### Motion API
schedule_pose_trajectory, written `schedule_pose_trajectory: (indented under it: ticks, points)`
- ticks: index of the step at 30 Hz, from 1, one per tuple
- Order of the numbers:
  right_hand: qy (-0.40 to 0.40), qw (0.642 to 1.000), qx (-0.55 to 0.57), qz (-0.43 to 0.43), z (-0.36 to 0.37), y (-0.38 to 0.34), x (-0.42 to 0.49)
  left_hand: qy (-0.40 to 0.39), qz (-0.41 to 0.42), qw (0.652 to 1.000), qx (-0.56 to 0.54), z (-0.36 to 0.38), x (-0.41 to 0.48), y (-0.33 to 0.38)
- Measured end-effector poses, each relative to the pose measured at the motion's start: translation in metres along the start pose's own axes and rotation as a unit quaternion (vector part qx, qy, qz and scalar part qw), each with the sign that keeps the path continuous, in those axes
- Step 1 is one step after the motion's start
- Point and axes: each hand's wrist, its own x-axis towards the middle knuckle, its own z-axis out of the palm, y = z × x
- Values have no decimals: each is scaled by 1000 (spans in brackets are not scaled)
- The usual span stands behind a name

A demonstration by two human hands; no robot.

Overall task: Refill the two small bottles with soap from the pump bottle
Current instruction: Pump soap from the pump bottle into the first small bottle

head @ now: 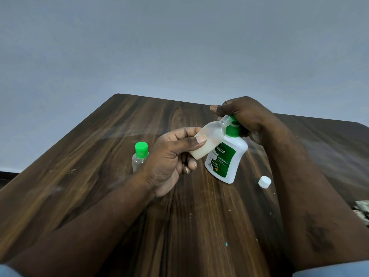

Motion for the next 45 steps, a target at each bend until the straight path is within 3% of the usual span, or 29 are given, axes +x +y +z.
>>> schedule_pose_trajectory:
  ticks: [9,16,45]
  points:
    - [-5,1000,-5,-28,-2,-7,-5,-6,5,1000,5,0,-1,1]
    - [-3,1000,-8,6,0,-1,-1,1,3,1000,5,2,-1,2]
    - [1,1000,-14,-7,0,-4,-2,0,4,1000,1,2,-2,2]
